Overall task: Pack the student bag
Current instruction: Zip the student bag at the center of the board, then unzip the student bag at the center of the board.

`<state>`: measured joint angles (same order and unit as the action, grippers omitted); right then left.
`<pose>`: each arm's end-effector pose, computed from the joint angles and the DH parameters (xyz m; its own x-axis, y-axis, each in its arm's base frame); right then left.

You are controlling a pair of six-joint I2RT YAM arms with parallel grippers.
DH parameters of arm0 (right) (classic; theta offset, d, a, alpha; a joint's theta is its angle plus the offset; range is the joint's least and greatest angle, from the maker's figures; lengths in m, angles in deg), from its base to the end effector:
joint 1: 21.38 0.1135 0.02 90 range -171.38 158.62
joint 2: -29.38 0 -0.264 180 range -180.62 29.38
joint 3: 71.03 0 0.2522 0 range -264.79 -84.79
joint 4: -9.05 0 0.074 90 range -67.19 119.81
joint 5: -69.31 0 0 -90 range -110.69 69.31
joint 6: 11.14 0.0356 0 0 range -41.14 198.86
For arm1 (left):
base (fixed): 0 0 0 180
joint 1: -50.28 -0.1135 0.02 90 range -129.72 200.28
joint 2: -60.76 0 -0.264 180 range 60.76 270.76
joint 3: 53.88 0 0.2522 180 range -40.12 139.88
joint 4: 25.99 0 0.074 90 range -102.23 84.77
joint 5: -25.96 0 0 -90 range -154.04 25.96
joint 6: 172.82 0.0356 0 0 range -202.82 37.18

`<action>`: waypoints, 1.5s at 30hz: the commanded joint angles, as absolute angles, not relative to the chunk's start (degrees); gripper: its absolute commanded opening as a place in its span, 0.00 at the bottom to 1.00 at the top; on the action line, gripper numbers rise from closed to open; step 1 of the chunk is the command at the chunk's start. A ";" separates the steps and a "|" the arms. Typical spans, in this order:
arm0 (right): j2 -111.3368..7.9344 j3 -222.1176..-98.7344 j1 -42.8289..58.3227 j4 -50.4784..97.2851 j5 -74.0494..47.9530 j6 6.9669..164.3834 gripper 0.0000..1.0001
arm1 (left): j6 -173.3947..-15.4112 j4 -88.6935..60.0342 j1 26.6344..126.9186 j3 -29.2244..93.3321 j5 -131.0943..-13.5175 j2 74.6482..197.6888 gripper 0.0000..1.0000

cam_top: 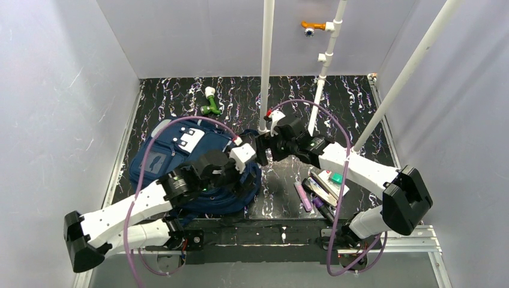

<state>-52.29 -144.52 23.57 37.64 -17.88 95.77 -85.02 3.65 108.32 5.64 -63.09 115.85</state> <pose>0.2246 0.2267 0.2732 -0.6187 -0.2071 -0.7579 -0.5785 0.7728 0.2611 0.1167 -0.1859 0.3028 -0.2576 0.3403 -0.9044 0.8311 0.5555 -0.0277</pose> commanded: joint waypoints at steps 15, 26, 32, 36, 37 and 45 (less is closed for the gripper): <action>-55.72 -149.85 61.23 28.40 -47.75 112.97 0.79 | -109.73 39.30 104.95 18.62 -16.22 91.17 0.83; -66.74 -160.24 66.23 37.50 -62.80 110.63 0.70 | -113.18 42.56 104.98 17.60 -25.75 94.59 0.82; -50.88 -145.37 58.70 31.11 -57.69 108.34 0.70 | -108.93 30.21 104.99 13.83 -41.61 103.60 0.83; -44.21 -140.59 44.70 33.54 -47.93 105.36 0.75 | -101.83 24.35 105.01 17.39 -43.37 118.76 0.83; -42.73 -139.41 41.26 33.19 -44.88 104.72 0.76 | -100.08 23.92 104.95 18.99 -42.41 122.90 0.82; -36.83 -134.34 28.12 31.69 -32.74 102.61 0.79 | -93.15 20.44 104.50 26.40 -29.91 144.23 0.75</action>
